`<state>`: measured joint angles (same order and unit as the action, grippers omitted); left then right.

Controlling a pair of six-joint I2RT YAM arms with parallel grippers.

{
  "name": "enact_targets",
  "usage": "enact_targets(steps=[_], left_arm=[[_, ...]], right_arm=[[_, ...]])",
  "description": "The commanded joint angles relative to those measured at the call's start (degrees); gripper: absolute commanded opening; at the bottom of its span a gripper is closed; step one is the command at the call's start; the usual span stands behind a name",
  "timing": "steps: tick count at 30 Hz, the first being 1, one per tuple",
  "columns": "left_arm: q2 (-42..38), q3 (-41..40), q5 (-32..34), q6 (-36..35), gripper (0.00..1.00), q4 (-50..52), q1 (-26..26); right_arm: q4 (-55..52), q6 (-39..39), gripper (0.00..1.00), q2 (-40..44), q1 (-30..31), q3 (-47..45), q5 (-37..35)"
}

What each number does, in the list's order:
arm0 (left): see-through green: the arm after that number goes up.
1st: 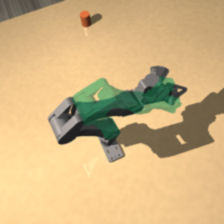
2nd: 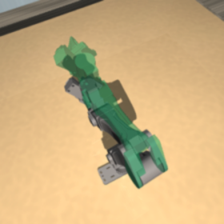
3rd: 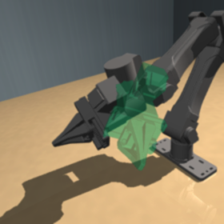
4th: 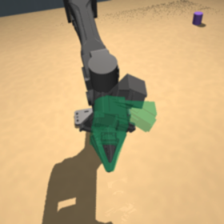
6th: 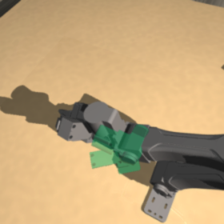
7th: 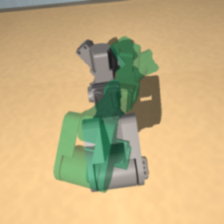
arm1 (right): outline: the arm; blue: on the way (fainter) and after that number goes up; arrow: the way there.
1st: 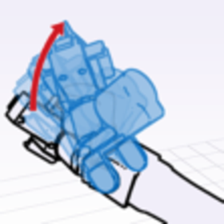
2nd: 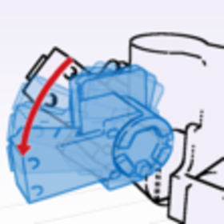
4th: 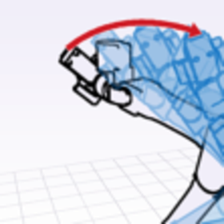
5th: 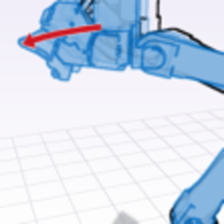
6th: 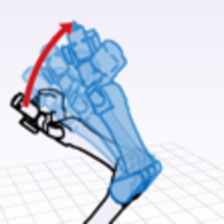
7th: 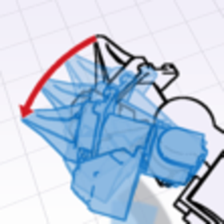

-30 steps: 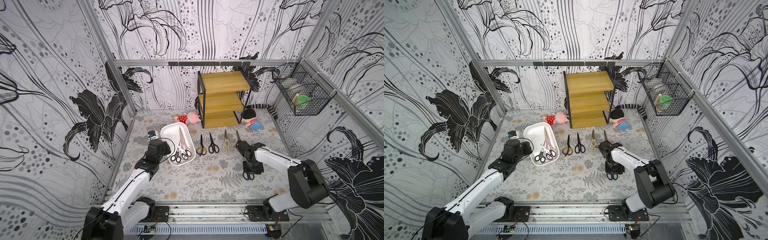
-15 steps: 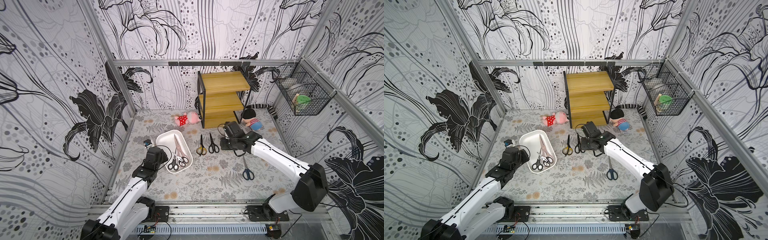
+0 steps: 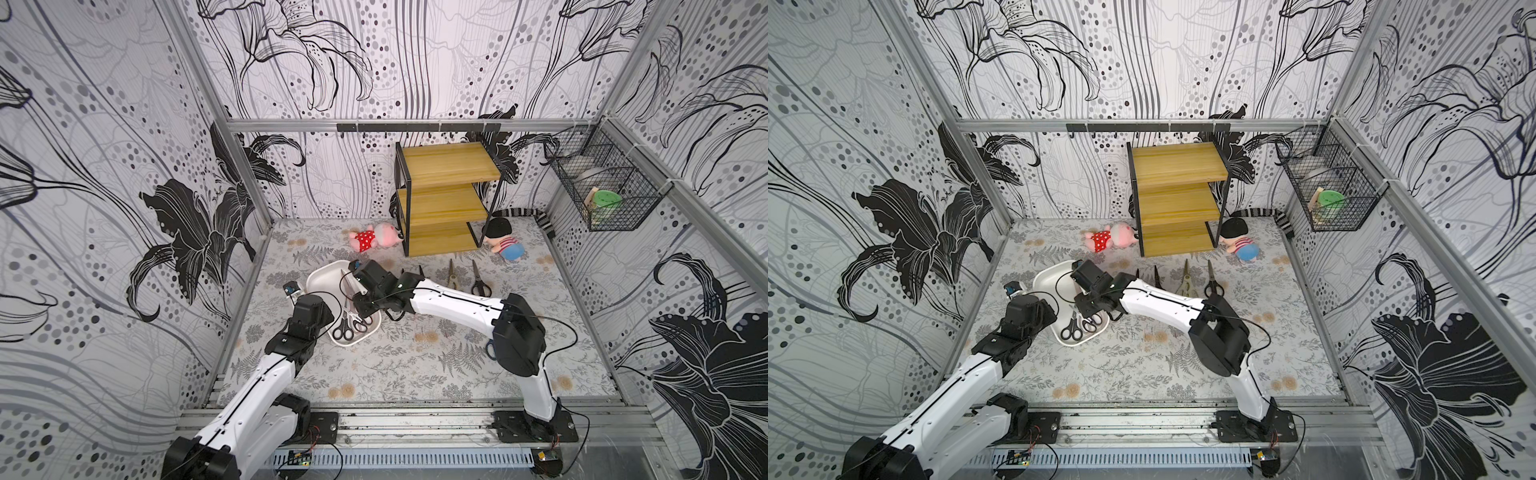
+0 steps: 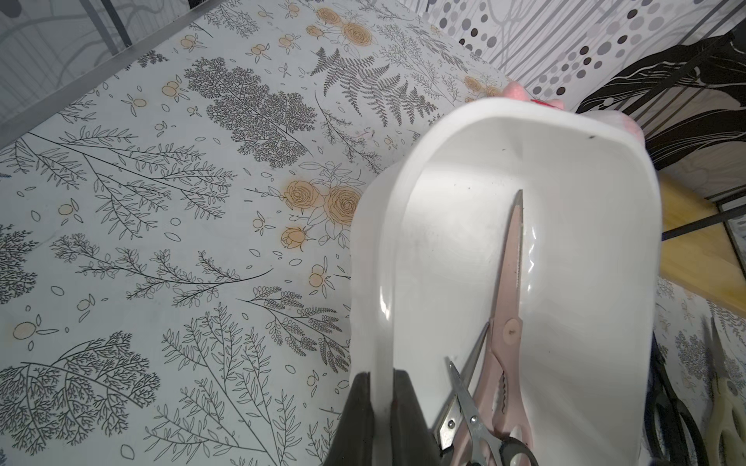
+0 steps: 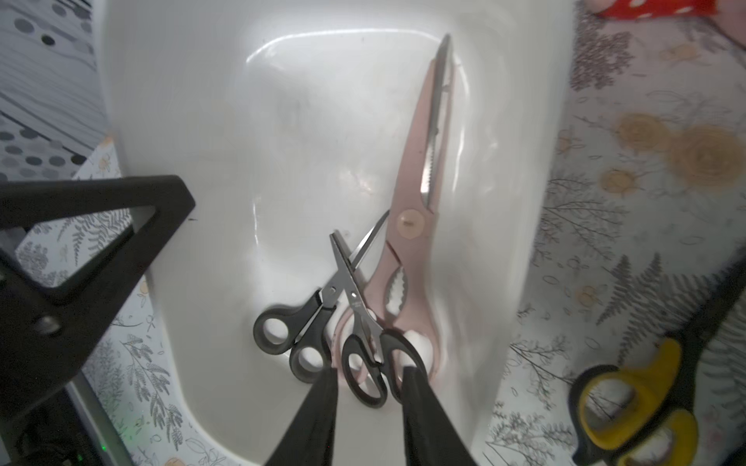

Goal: Take the scissors out of the storage box
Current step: Pick up the scissors from the storage box.

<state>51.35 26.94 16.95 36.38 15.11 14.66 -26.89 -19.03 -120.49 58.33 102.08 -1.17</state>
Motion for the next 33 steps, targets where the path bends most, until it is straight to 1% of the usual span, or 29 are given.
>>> enact_targets(steps=[1,6,11,20,33], left_arm=[[-0.11,1.71,1.76,1.05,0.0,-1.77,0.25],[0.36,1.89,1.95,1.17,0.0,-1.4,0.2],[0.31,2.15,2.21,1.06,0.0,-0.96,0.2],[0.23,2.34,2.29,0.87,0.0,-0.84,0.2],[0.05,2.44,2.21,0.64,0.0,-0.99,0.21]], right_arm=[[-4.25,3.1,0.29,-3.2,0.23,4.73,-0.27],[-6.19,3.9,0.29,-5.67,1.24,5.16,-1.49],[-7.35,5.44,0.33,-6.86,3.05,3.43,-4.84],[-7.28,5.22,0.38,-8.42,3.79,2.24,-5.63],[-8.58,5.13,0.38,-12.16,4.24,3.3,-7.78]])
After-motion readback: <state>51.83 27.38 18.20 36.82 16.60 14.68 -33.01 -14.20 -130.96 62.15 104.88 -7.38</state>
